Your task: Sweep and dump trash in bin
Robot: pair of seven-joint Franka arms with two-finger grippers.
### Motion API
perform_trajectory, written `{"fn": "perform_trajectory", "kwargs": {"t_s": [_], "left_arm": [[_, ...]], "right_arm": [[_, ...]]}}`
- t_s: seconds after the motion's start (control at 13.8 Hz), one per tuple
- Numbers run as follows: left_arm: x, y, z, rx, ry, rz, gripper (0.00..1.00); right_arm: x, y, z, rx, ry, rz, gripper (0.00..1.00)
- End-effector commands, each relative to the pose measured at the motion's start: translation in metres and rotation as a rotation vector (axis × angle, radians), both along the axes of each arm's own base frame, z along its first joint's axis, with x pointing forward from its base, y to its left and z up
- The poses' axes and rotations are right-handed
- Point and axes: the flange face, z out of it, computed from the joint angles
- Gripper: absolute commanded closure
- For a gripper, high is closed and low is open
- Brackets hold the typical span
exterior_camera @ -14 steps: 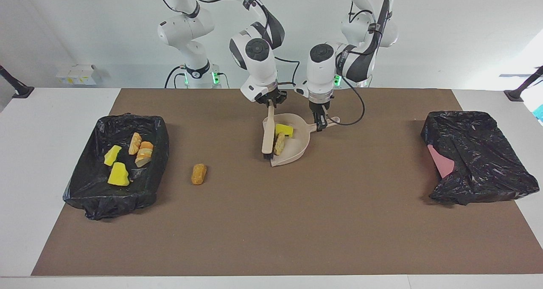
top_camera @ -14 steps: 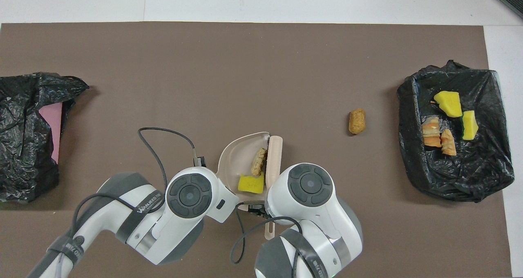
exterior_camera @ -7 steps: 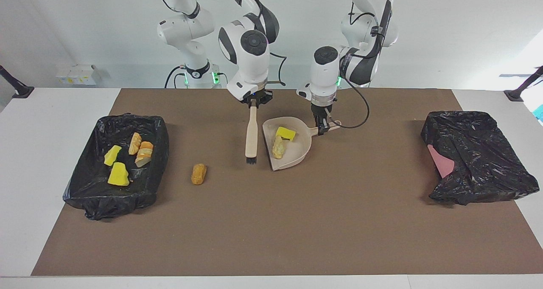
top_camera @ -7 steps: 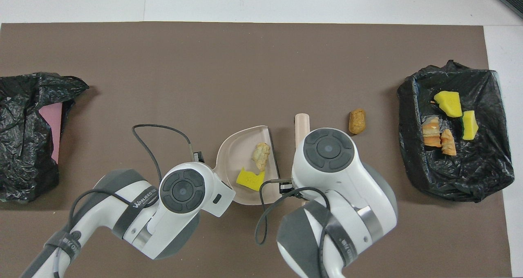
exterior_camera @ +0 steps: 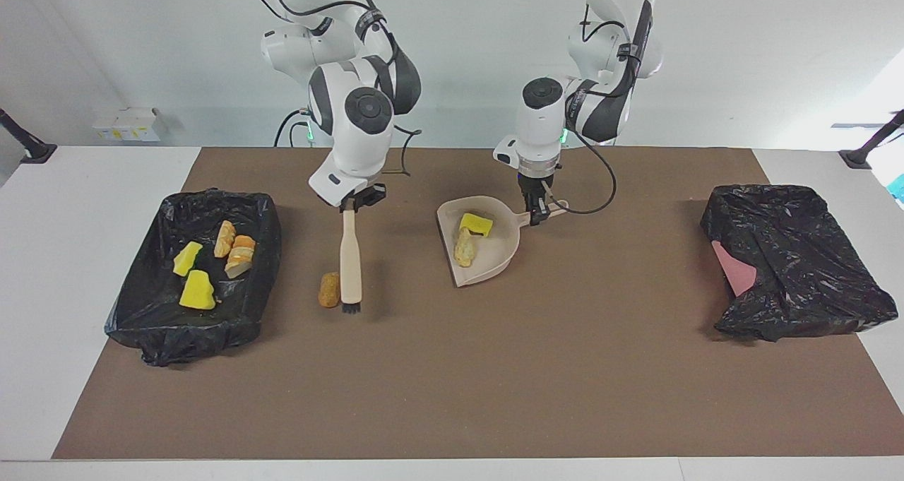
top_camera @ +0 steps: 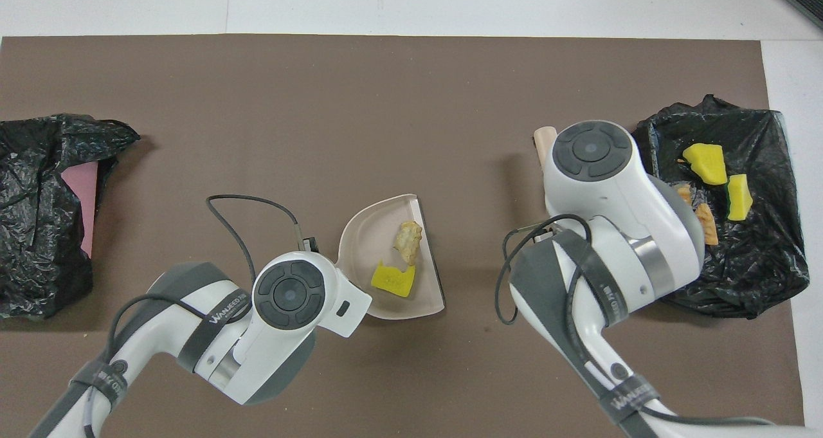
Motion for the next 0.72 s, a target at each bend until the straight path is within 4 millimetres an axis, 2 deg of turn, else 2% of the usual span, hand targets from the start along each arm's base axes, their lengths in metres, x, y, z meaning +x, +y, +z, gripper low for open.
{"fn": "perform_trajectory", "kwargs": {"t_s": [0.0, 0.14, 0.29, 0.43, 0.65], "left_arm": [[0.004, -0.003, 0.009, 0.045, 0.025, 0.056, 1.00], [0.000, -0.010, 0.016, 0.078, 0.047, 0.095, 1.00], [-0.006, -0.015, 0.015, 0.091, 0.050, 0.136, 1.00], [-0.013, -0.020, 0.015, 0.099, 0.048, 0.122, 1.00], [-0.015, -0.019, 0.013, 0.107, 0.031, 0.106, 1.00]], "right_arm": [[0.023, -0.039, -0.004, -0.053, 0.039, 0.123, 1.00], [0.036, -0.074, -0.015, -0.029, 0.036, 0.134, 1.00], [0.041, -0.102, -0.027, -0.009, 0.057, 0.151, 1.00], [0.031, -0.097, -0.052, 0.005, 0.102, 0.150, 1.00], [0.015, -0.066, -0.081, 0.083, 0.145, 0.124, 1.00]]}}
